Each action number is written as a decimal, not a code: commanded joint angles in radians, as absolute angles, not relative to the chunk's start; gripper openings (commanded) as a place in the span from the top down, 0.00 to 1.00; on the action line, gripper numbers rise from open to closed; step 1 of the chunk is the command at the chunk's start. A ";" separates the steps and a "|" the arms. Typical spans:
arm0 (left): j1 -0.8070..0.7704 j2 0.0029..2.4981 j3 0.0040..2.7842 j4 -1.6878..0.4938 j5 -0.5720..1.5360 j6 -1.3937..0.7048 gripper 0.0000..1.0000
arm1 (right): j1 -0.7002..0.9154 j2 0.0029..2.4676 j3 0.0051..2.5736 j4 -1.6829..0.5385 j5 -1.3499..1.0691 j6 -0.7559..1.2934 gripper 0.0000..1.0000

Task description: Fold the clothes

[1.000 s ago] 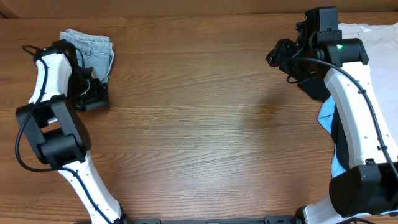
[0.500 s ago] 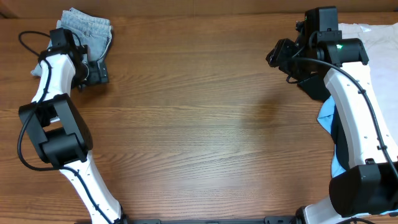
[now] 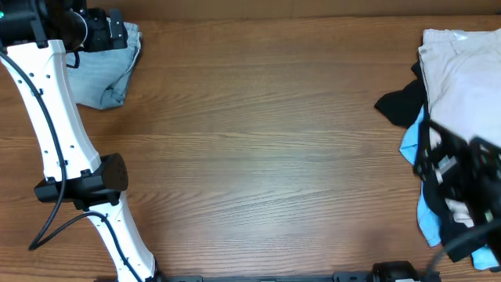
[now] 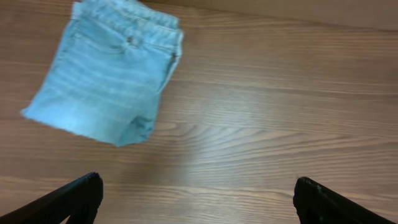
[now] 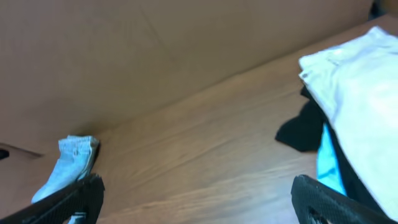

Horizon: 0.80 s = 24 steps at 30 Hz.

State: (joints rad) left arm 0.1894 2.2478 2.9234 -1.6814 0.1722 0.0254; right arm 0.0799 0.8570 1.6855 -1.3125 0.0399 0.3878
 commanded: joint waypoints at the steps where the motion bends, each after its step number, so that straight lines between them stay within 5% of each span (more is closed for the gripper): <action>1: 0.189 2.256 2.925 -1.679 0.244 0.015 0.00 | 0.077 0.813 1.691 -1.382 0.066 0.385 0.00; 11: 0.189 2.256 2.925 -1.679 0.244 0.015 0.00 | 0.083 0.810 1.682 -1.621 0.108 0.392 0.00; 16: 0.189 2.256 2.925 -1.679 0.244 0.015 0.00 | 0.083 0.792 1.515 -1.279 0.247 0.390 0.00; 24: 0.189 2.256 2.925 -1.679 0.244 0.015 0.00 | 0.083 0.498 0.683 -0.417 0.176 0.384 0.00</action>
State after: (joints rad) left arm 0.1894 2.2478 2.9231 -1.6794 0.2325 0.0250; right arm 0.0803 0.6109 0.8608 -0.5091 0.2085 0.3885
